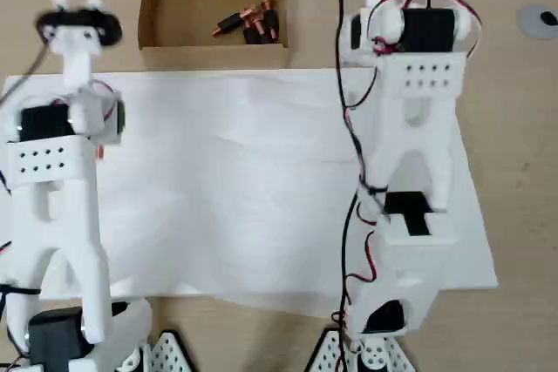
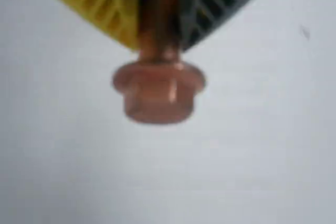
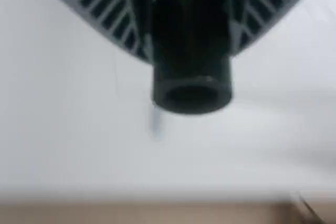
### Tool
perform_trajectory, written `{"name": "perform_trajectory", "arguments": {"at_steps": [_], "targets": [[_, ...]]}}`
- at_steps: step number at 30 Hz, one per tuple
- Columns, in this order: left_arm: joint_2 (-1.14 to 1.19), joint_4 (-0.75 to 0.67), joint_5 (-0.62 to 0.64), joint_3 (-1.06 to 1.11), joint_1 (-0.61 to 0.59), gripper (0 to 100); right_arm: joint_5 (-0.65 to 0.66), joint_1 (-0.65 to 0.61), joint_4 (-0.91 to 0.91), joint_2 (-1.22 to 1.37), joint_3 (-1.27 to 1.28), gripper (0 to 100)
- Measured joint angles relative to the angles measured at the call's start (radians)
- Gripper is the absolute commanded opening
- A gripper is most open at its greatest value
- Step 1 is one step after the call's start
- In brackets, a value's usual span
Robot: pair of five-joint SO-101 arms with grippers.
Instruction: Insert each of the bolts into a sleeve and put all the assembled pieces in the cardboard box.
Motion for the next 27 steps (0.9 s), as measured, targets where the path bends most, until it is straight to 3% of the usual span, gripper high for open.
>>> {"name": "perform_trajectory", "arguments": {"at_steps": [4, 11, 18, 27], "targets": [[0.000, 0.158, 0.046, -0.161, 0.031, 1, 0.091, -0.097, 0.000, -0.095, -0.084, 1.0], [-0.044, 0.399, 0.058, -0.391, 0.127, 1, 0.112, -0.210, 0.000, -0.318, -0.017, 1.0], [-0.339, 0.423, 0.057, -0.394, 0.149, 1, 0.112, -0.290, 0.000, -0.614, 0.272, 1.0], [-0.772, 0.358, 0.057, -0.112, 0.149, 1, 0.112, -0.387, -0.063, -1.020, 0.904, 1.0]]}}
